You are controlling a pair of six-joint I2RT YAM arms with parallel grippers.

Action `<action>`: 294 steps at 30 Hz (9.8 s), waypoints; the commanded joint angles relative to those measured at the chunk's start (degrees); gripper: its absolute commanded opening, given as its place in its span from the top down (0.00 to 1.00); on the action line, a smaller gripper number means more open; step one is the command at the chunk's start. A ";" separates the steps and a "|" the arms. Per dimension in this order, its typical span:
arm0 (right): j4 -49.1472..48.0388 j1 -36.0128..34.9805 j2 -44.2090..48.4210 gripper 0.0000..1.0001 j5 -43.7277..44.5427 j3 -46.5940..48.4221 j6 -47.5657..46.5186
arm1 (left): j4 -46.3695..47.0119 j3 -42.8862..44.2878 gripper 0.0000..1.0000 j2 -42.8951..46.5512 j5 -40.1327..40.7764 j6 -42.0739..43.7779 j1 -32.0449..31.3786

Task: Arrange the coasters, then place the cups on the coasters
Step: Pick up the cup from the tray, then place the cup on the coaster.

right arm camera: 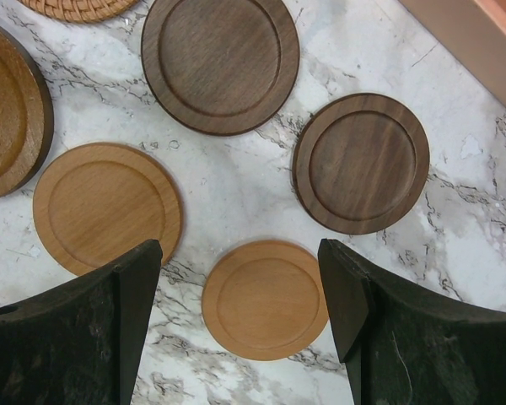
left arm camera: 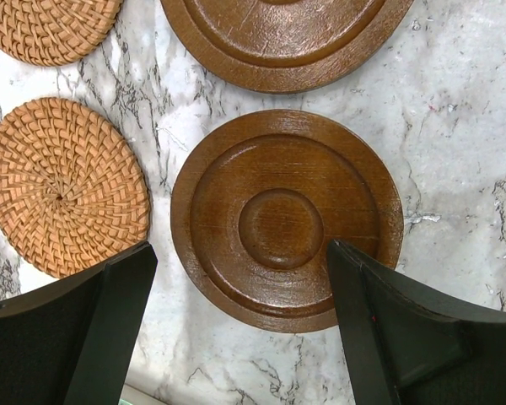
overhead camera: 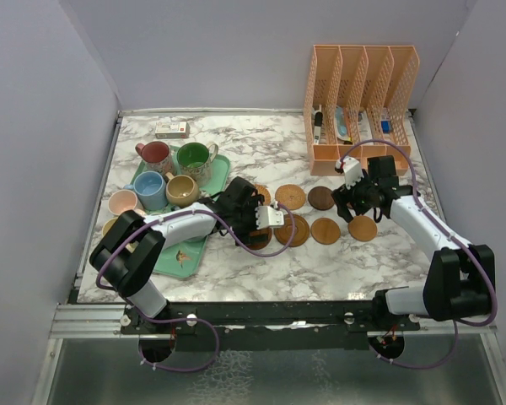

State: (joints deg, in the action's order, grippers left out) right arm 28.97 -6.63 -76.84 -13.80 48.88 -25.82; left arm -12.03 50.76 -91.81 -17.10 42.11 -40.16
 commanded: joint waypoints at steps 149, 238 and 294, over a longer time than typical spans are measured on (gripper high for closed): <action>-1.02 0.22 3.86 0.02 -13.87 6.44 -0.76 | -42.37 15.65 0.58 6.81 -6.17 31.48 25.81; -7.90 -0.03 7.06 0.19 -26.60 20.30 18.71 | -19.98 63.72 1.00 -22.87 14.17 -44.66 2.17; -19.21 -5.32 -1.38 0.99 3.20 9.20 26.31 | -18.66 65.92 1.00 -26.18 59.92 -64.56 -21.19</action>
State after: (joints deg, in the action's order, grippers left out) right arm 13.50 -12.16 -79.29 -15.42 58.15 1.10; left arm -34.61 115.48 -120.77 43.13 -22.52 -59.35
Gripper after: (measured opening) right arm 0.119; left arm 0.150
